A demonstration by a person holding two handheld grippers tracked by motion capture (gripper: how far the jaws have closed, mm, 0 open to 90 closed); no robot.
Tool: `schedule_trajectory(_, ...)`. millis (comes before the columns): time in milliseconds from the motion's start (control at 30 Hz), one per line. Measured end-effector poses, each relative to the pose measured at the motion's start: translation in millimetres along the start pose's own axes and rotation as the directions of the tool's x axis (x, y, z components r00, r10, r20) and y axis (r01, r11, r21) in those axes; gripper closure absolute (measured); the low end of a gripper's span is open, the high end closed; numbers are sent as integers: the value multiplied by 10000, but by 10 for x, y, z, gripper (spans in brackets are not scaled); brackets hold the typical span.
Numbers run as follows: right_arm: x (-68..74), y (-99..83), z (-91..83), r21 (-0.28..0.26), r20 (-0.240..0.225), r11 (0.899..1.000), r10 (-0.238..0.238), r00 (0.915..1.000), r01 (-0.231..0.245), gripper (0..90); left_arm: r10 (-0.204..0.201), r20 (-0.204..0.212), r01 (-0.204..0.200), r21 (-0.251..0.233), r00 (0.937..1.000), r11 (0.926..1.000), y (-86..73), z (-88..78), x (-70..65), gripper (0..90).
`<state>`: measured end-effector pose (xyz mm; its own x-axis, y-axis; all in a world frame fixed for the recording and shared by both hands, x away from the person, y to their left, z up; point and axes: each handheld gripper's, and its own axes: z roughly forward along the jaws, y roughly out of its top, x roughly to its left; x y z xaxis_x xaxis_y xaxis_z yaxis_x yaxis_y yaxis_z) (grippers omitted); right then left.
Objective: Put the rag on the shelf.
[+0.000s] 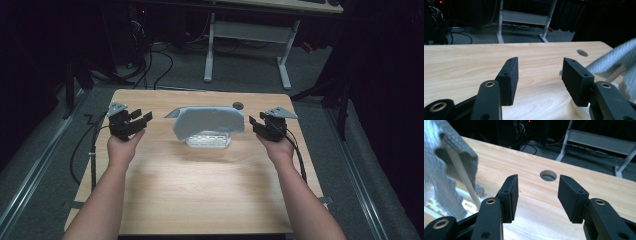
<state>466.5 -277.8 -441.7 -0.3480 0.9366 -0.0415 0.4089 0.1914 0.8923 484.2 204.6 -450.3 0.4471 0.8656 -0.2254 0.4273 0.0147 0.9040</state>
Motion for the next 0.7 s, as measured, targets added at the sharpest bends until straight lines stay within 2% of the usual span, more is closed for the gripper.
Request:
schedule_trajectory(133, -8, -63, -65, -137, -17, 9999, -18, 10000, 18, 515, 210, -54, -208, 246, 9998, 9995, -133, -108, -12, 483)
schedule_trajectory(200, -4, -96, -99, 29, -73, 10000, -70, 9999, 71, 510, 278, -62, -275, 488, 9996, 9984, -218, -160, -36, 479)
schedule_trajectory(300, 19, -174, -175, -128, -119, 9997, -213, 9997, 211, 513, 311, 2, -310, 720, 9995, 9969, -383, -249, -90, 473)
schedule_trajectory(333, 28, -191, -198, -6, -199, 9999, -146, 9997, 146, 506, 379, 22, -379, 837, 9993, 9958, -444, -279, -115, 472)
schedule_trajectory(367, 44, -209, -222, 152, -228, 9997, -169, 9996, 172, 504, 433, 19, -433, 943, 9991, 9946, -510, -311, -147, 470)
schedule_trajectory(433, 80, -277, -302, -113, -280, 9995, -307, 9991, 304, 504, 560, 137, -572, 1081, 9983, 9925, -641, -382, -216, 466)
schedule_trajectory(500, 136, -331, -377, 141, -386, 9992, -356, 9986, 362, 493, 588, 248, -614, 1230, 9980, 9905, -763, -453, -288, 462)
schedule_trajectory(567, 214, -446, -491, -193, -477, 9981, -595, 9971, 586, 495, 540, 462, -600, 1419, 9975, 9881, -885, -509, -372, 461)
schedule_trajectory(633, 279, -523, -560, 145, -558, 9971, -735, 9957, 745, 482, 615, 608, -710, 1703, 9963, 9828, -1002, -552, -471, 460)
schedule_trajectory(700, 364, -656, -661, 90, -647, 9952, -963, 9933, 970, 482, 791, 768, -932, 2008, 9939, 9752, -1112, -583, -584, 457)
